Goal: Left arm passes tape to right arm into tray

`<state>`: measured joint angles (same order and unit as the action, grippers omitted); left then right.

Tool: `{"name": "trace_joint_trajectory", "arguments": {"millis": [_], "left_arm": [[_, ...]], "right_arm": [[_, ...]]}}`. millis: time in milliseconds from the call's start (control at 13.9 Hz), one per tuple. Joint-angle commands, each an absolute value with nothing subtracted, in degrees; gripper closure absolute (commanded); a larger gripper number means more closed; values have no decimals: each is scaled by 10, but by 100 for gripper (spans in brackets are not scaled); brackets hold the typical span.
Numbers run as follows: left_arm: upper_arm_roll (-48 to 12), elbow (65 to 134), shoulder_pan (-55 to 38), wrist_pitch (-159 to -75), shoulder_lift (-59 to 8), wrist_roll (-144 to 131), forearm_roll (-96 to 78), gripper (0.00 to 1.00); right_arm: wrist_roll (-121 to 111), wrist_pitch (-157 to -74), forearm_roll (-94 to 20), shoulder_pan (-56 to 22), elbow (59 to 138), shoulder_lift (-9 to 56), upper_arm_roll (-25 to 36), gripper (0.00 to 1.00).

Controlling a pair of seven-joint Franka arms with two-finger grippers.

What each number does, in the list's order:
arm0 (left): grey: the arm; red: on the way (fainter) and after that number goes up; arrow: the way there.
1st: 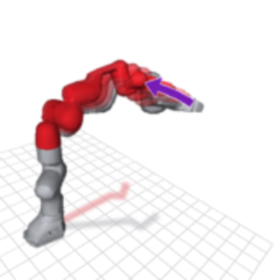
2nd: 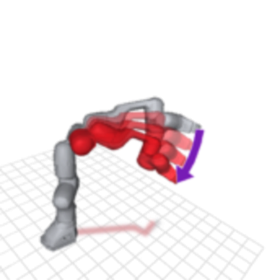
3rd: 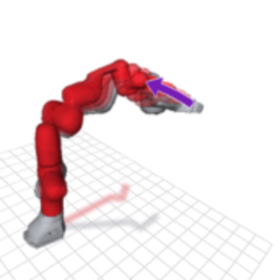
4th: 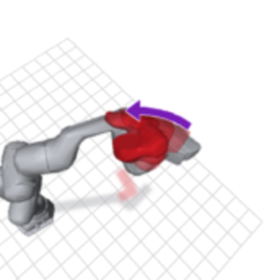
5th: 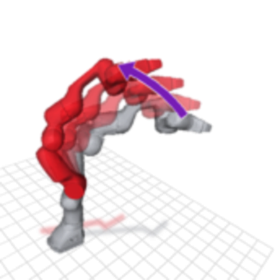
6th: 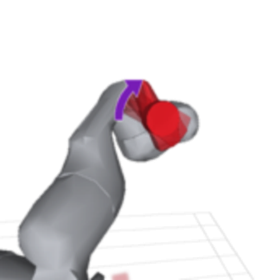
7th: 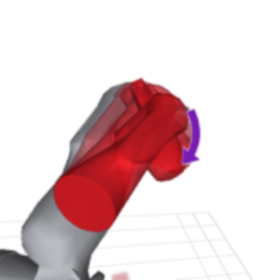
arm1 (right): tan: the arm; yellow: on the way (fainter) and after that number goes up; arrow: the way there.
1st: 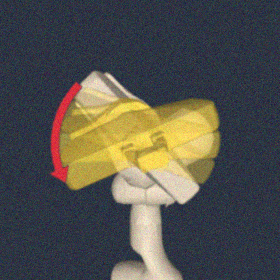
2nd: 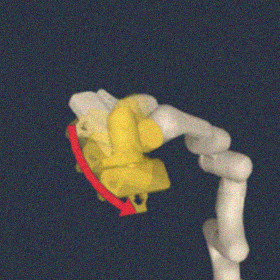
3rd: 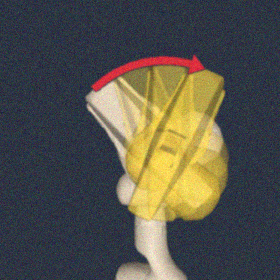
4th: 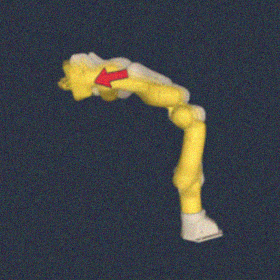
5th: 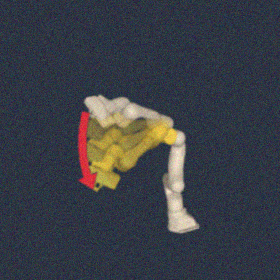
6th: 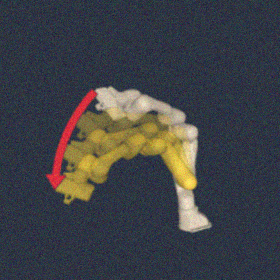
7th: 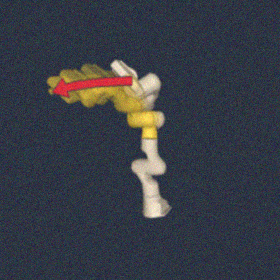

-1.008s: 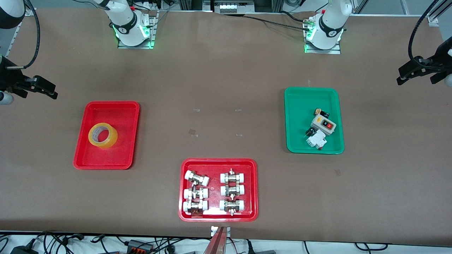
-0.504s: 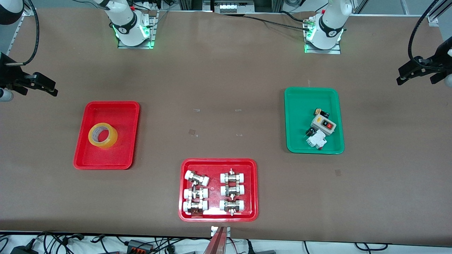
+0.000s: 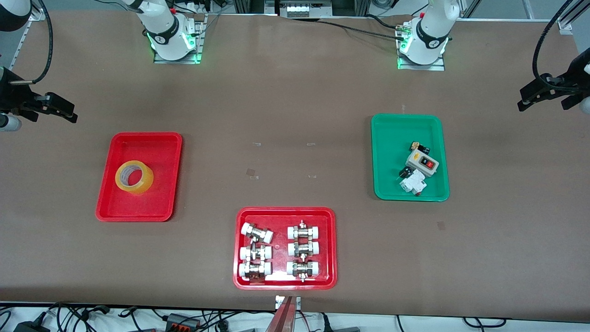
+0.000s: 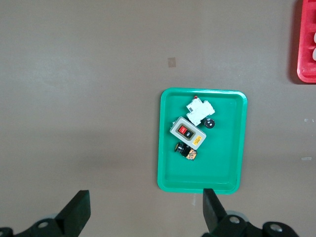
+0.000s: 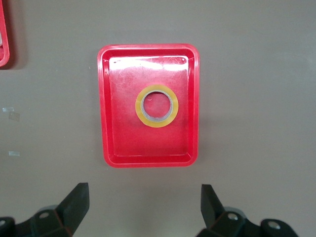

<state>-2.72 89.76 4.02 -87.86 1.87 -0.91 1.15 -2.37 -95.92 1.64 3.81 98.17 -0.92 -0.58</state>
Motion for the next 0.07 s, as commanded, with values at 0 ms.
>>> {"name": "trace_joint_trajectory", "arguments": {"millis": [0], "left_arm": [[-29, 904, 44, -884, 25, 3, 11, 0]], "right_arm": [[-34, -953, 10, 43, 991, -24, -9, 0]]}}
